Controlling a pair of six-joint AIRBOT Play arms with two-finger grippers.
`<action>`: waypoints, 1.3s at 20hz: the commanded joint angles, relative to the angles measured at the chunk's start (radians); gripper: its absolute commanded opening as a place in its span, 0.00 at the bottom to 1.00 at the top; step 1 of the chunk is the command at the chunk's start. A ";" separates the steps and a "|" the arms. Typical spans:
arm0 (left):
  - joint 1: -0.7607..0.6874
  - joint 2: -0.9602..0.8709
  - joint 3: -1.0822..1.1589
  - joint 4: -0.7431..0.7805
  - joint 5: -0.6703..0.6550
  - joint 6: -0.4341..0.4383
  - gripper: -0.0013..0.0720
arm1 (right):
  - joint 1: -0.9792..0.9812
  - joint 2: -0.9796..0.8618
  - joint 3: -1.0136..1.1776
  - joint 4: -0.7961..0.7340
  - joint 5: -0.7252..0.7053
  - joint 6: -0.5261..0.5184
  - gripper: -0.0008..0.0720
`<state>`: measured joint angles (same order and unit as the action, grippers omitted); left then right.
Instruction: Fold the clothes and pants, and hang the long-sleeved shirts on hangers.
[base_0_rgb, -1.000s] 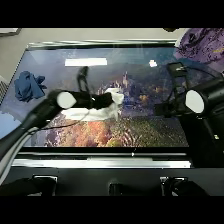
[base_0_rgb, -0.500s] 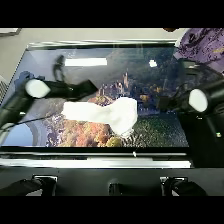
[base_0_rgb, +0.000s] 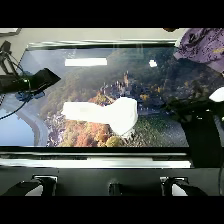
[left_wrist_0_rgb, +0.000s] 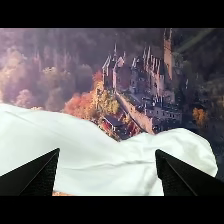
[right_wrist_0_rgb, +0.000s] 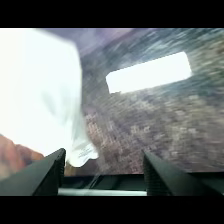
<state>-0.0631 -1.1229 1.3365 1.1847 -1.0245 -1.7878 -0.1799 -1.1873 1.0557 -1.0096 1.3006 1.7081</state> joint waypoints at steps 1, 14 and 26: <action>0.032 0.007 0.000 0.004 -0.005 0.008 0.99 | 0.096 -0.025 -0.133 0.116 -0.127 -0.109 0.74; 0.037 -0.013 0.000 0.006 -0.007 -0.018 0.99 | 0.285 -0.262 -0.159 0.336 -0.353 -0.183 0.74; 0.097 -0.031 -0.117 0.005 -0.057 -0.028 0.99 | 0.282 -0.254 -0.159 0.354 -0.335 -0.244 0.25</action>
<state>0.0021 -1.1519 1.2881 1.1892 -1.0550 -1.8114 0.1028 -1.4509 0.8967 -0.6376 0.9398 1.4822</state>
